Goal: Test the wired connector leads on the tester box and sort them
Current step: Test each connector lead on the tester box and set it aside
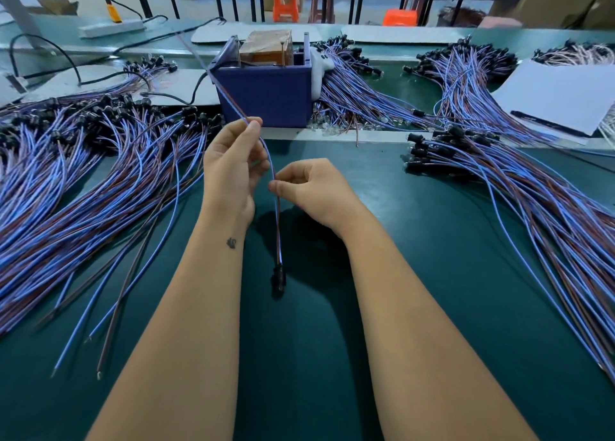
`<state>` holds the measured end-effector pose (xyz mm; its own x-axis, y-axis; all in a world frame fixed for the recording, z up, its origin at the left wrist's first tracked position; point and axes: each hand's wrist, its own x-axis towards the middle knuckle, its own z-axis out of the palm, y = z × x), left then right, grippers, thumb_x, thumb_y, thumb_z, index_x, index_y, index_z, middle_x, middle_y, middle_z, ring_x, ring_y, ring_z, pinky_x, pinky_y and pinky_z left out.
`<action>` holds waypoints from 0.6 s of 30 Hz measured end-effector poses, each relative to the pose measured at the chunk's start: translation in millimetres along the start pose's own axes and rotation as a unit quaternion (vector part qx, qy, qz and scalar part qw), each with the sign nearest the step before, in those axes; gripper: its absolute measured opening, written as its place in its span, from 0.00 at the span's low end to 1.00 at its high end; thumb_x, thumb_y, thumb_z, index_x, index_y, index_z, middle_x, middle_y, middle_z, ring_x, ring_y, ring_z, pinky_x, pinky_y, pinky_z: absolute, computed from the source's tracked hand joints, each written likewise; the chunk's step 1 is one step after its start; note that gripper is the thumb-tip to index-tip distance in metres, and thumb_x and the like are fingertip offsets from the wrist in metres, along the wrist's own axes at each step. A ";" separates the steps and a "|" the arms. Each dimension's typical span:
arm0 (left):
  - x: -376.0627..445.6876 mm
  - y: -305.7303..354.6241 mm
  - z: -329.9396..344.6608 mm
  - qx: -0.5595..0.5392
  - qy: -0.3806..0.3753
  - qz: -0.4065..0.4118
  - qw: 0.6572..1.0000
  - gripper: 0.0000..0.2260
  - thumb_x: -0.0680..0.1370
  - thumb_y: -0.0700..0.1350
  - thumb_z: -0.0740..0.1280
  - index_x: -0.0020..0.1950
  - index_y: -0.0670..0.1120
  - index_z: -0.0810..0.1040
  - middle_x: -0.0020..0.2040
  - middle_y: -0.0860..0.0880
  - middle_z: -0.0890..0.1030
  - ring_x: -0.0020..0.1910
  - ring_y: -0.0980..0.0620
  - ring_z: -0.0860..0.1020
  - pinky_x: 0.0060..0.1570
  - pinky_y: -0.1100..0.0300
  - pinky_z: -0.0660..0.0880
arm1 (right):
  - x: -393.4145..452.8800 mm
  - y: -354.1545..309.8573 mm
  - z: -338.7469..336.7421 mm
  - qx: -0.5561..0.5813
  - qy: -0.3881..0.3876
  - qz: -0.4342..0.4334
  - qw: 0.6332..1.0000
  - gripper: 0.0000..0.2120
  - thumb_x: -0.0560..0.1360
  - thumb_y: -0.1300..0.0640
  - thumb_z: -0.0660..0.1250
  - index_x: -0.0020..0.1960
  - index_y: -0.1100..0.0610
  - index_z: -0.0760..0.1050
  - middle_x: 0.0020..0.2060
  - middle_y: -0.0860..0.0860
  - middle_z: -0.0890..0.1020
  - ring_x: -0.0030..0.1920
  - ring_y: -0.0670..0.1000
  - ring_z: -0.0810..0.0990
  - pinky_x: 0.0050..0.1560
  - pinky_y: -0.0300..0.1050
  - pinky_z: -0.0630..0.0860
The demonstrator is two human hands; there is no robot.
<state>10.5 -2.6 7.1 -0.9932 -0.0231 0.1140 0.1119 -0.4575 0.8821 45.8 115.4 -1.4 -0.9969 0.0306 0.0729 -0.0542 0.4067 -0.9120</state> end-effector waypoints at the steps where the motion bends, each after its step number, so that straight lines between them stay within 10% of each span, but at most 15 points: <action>1: -0.7 1.2 0.1 -0.025 -0.002 -0.007 1.000 0.07 0.81 0.41 0.65 0.43 0.47 0.78 0.29 0.54 0.74 0.29 0.57 0.74 0.32 0.65 0.72 | -0.5 0.2 0.1 0.002 0.005 -0.001 1.000 0.07 0.75 0.60 0.71 0.38 0.53 0.78 0.25 0.44 0.76 0.26 0.42 0.72 0.36 0.41 0.72; 8: -3.2 -6.4 10.3 0.052 0.011 -0.055 0.997 0.17 0.84 0.48 0.58 0.37 0.47 0.75 0.26 0.53 0.74 0.27 0.56 0.72 0.31 0.64 0.68 | -5.3 0.0 -2.2 -0.085 0.395 -0.139 0.904 0.05 0.78 0.59 0.65 0.51 0.56 0.79 0.40 0.50 0.84 0.40 0.53 0.80 0.41 0.46 0.74; 13: -15.5 -30.3 25.3 0.381 -0.085 0.039 0.920 0.13 0.82 0.46 0.61 0.39 0.50 0.80 0.27 0.53 0.74 0.28 0.56 0.72 0.34 0.60 0.71 | -1.1 -0.5 -12.2 0.168 0.437 -0.048 0.882 0.07 0.75 0.63 0.64 0.46 0.52 0.78 0.37 0.44 0.81 0.40 0.46 0.79 0.48 0.44 0.77; 18: -37.1 -36.6 43.6 0.416 -0.146 0.183 0.879 0.02 0.78 0.49 0.62 0.46 0.56 0.71 0.34 0.55 0.78 0.34 0.54 0.75 0.37 0.52 0.74 | 3.5 8.3 -27.5 0.185 0.468 0.014 0.864 0.11 0.75 0.68 0.62 0.45 0.54 0.77 0.40 0.51 0.83 0.43 0.53 0.84 0.52 0.50 0.79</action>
<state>44.7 53.8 -9.5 -0.8490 0.2512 0.4648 0.5271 0.3432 0.7774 43.4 144.1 2.4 -0.5247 0.8309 0.1854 -0.2178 0.0795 -0.9728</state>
